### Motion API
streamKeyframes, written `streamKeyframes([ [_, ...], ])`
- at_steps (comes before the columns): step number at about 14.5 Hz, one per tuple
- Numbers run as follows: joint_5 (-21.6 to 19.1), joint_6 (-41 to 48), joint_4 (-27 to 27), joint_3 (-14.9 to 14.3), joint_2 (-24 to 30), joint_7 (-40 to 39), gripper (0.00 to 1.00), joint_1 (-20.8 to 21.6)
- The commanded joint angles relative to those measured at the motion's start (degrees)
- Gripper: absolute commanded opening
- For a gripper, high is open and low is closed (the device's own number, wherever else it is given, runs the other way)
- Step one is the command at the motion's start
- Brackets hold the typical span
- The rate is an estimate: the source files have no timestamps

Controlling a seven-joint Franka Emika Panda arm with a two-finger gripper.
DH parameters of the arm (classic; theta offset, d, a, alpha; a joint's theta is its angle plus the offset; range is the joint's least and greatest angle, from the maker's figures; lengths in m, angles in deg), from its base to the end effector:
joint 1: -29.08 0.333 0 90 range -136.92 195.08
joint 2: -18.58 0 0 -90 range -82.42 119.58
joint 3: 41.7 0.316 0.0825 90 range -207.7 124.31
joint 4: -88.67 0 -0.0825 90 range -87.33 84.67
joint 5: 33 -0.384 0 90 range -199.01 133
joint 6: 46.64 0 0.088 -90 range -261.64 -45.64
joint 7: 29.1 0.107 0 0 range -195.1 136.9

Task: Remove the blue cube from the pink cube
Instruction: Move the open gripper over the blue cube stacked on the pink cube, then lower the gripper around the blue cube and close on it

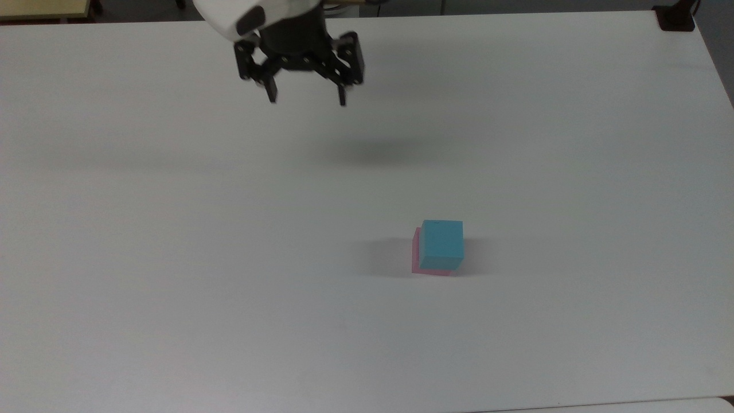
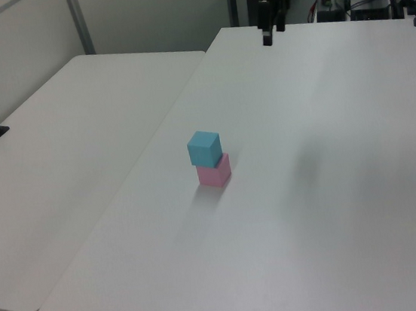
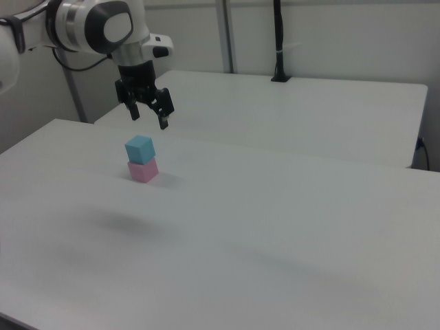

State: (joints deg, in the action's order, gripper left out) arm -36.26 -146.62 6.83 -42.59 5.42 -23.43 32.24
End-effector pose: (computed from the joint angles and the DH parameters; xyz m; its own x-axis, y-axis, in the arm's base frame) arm 0.6382 0.0315 0.5718 0.9944 -0.0684 0.0809 -0.0635 -0.9961 -0.0614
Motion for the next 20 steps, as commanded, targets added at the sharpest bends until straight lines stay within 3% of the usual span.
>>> streamKeyframes([
  [1,-0.7,-7.4,7.2,-0.9,-8.4,5.2,1.0,6.1],
  [7,0.8,-17.3,10.4,-6.0,-18.2,12.0,1.0,16.2],
  [15,5.3,-22.3,12.9,-5.9,-25.0,16.0,1.0,18.9],
  [19,7.9,-23.3,13.0,-5.5,-25.5,18.1,1.0,19.8],
  [20,8.6,-24.1,12.9,-5.5,-25.7,18.1,0.93,19.8],
])
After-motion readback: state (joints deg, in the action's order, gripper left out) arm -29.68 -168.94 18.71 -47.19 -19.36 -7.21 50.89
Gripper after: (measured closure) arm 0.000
